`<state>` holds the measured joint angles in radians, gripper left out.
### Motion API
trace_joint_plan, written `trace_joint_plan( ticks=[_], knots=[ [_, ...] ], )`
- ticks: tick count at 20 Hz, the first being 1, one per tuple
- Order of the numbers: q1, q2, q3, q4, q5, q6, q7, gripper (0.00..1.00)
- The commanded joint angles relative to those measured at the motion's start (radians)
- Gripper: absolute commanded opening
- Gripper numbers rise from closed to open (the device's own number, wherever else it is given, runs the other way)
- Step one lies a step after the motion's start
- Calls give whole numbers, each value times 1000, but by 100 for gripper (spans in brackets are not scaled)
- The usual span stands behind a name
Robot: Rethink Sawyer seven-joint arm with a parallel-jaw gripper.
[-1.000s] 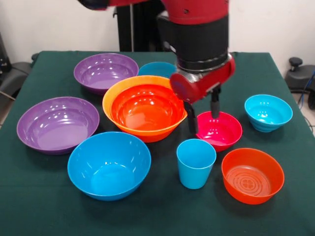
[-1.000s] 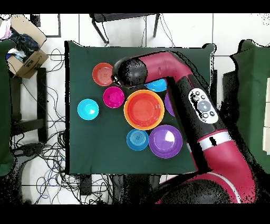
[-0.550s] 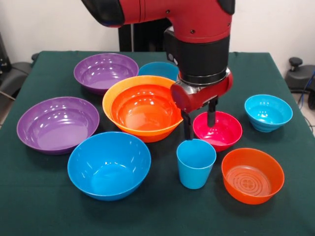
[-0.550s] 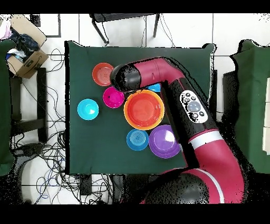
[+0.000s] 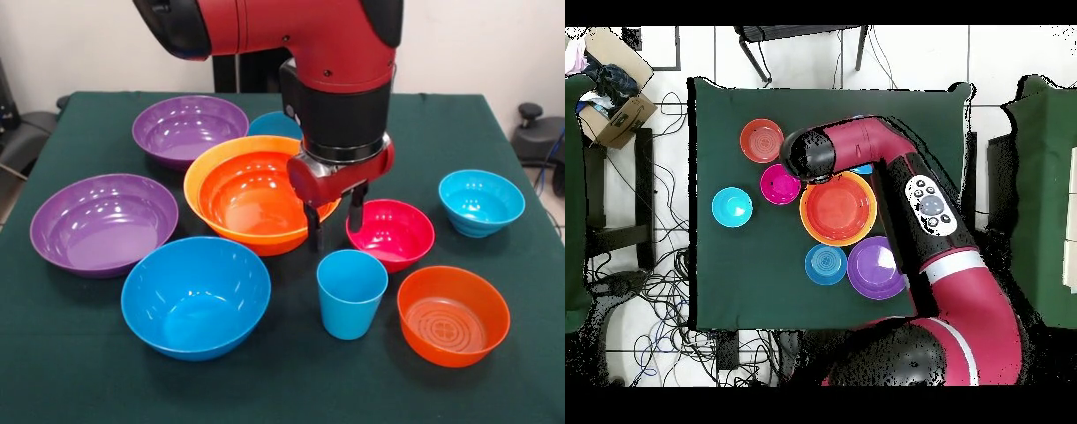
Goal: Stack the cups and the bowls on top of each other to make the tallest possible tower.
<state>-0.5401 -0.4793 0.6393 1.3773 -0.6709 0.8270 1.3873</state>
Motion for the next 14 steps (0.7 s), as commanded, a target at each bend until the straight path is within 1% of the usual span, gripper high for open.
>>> trace_joint_plan(
  ticks=[1, 4, 11, 14],
  knots=[
    [50, 37, -55, -20, -47, -43, 20, 100],
    [63, 49, -35, -48, -55, -52, -27, 100],
    [76, 67, 8, -90, -73, -15, -168, 100],
    [80, 78, 19, -102, -82, -19, -206, 100]
  ],
)
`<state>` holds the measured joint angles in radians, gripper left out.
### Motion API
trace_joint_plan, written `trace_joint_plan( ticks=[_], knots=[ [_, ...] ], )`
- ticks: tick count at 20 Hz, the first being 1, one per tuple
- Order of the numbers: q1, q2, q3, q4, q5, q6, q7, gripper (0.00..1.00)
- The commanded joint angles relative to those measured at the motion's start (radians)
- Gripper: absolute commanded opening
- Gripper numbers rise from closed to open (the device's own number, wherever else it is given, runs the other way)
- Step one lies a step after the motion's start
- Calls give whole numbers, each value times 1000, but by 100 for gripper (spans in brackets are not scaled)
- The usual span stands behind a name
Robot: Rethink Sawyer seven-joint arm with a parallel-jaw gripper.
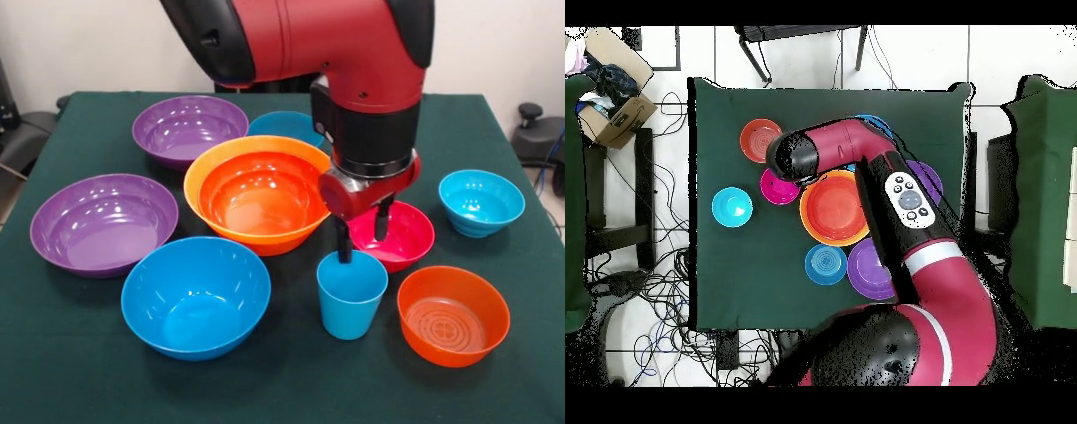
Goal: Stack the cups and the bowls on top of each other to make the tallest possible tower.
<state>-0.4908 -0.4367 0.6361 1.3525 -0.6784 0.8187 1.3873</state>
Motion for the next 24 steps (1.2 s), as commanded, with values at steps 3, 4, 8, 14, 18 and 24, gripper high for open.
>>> trace_joint_plan(
  ticks=[3, 4, 8, 14, 18, 24],
  knots=[
    [32, 46, 18, -86, -93, -27, -215, 100],
    [31, 47, 13, -82, -97, -33, -210, 100],
    [33, 59, 1, -75, -113, -53, -193, 100],
    [28, 81, -11, -47, -112, -67, -154, 100],
    [22, 98, -15, -39, -101, -76, -133, 100],
    [22, 108, -20, -44, -95, -71, -131, 100]
  ],
)
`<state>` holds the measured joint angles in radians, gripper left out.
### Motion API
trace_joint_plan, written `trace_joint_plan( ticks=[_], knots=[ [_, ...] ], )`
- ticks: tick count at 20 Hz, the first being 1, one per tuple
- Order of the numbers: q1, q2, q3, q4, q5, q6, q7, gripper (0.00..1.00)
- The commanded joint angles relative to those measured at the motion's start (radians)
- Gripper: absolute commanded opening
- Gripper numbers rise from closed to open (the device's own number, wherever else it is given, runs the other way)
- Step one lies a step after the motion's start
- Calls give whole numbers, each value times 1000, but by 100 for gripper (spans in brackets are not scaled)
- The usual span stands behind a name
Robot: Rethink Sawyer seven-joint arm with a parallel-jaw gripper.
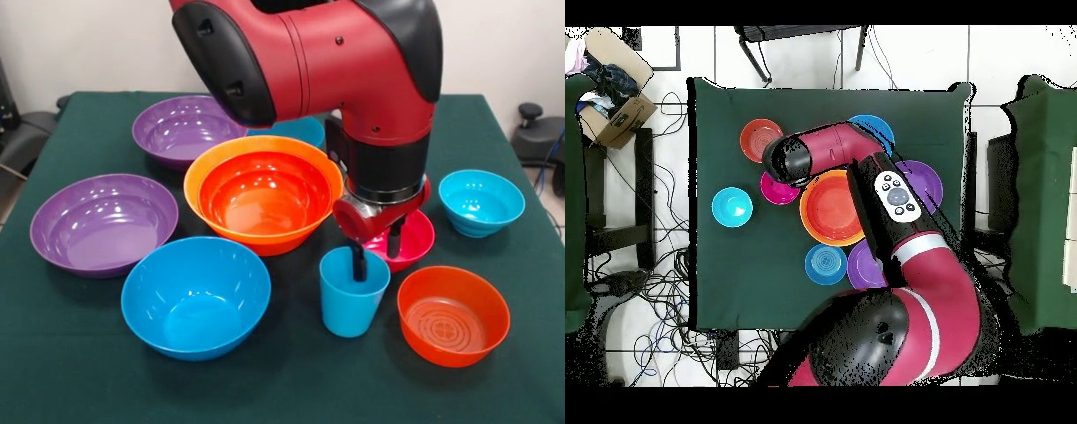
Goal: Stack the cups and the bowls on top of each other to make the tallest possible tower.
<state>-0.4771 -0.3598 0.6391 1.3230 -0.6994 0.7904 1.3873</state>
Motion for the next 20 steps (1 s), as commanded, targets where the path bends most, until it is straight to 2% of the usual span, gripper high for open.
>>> trace_joint_plan(
  ticks=[1, 13, 14, 16, 17, 18, 20],
  knots=[
    [8, 32, -25, -15, -74, -42, -129, 100],
    [12, 36, -41, -37, -84, -58, -99, 100],
    [9, 33, -54, -30, -68, -86, -27, 0],
    [19, 26, -63, -37, -92, -124, -7, 0],
    [18, 26, -48, -48, -100, -114, -57, 0],
    [12, 30, -39, -46, -90, -99, -78, 0],
    [15, 16, -53, -37, -69, -88, -38, 0]
  ],
)
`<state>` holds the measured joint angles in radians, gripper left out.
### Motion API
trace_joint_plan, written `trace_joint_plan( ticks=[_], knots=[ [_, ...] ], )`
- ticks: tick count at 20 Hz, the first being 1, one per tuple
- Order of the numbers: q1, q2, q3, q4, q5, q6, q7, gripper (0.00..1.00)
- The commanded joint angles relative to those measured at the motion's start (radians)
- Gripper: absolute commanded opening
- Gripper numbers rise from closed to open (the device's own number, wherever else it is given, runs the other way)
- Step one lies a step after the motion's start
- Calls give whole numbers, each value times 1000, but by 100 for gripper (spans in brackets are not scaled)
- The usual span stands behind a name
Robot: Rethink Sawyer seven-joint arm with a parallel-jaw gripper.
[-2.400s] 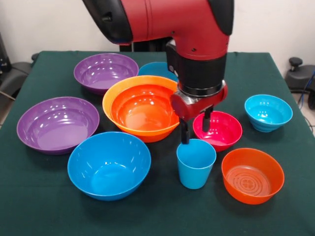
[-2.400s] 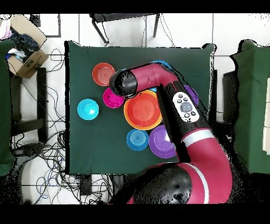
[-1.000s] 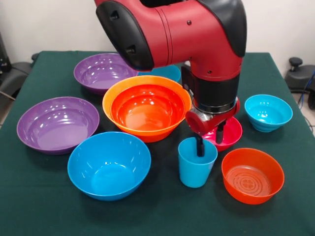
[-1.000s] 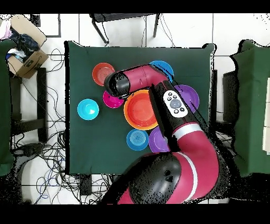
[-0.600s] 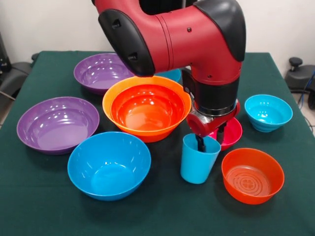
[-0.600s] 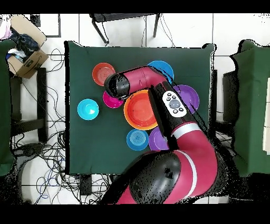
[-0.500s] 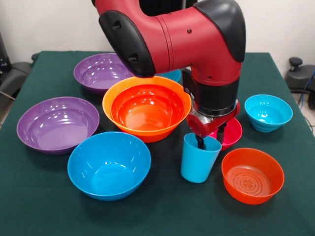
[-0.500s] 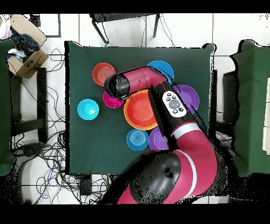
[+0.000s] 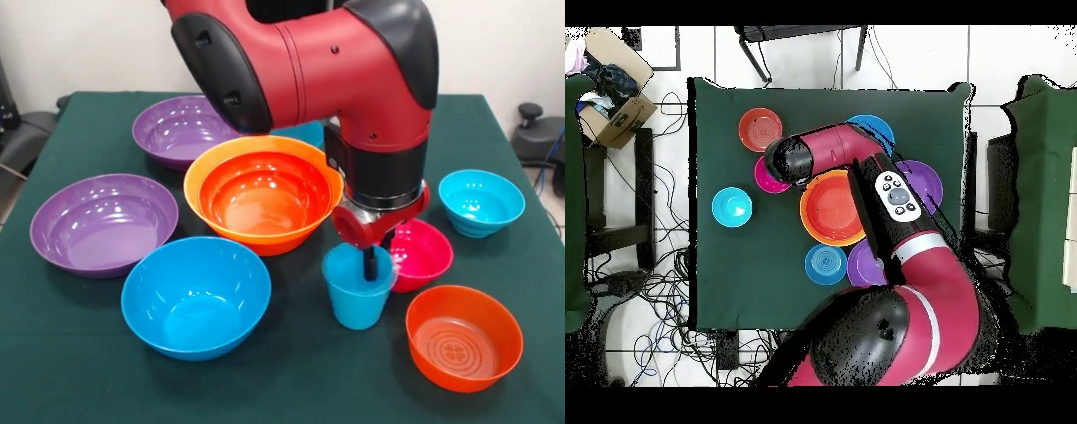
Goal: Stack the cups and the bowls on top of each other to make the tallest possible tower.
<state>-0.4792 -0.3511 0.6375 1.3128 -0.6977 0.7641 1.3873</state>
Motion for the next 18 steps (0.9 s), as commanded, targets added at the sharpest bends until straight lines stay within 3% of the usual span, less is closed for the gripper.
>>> trace_joint_plan(
  ticks=[1, 14, 18],
  knots=[
    [18, -3, -52, -26, -68, -54, -43, 0],
    [23, -102, -69, 34, -27, 12, -20, 0],
    [7, -135, -52, 62, 15, 50, -26, 0]
  ],
)
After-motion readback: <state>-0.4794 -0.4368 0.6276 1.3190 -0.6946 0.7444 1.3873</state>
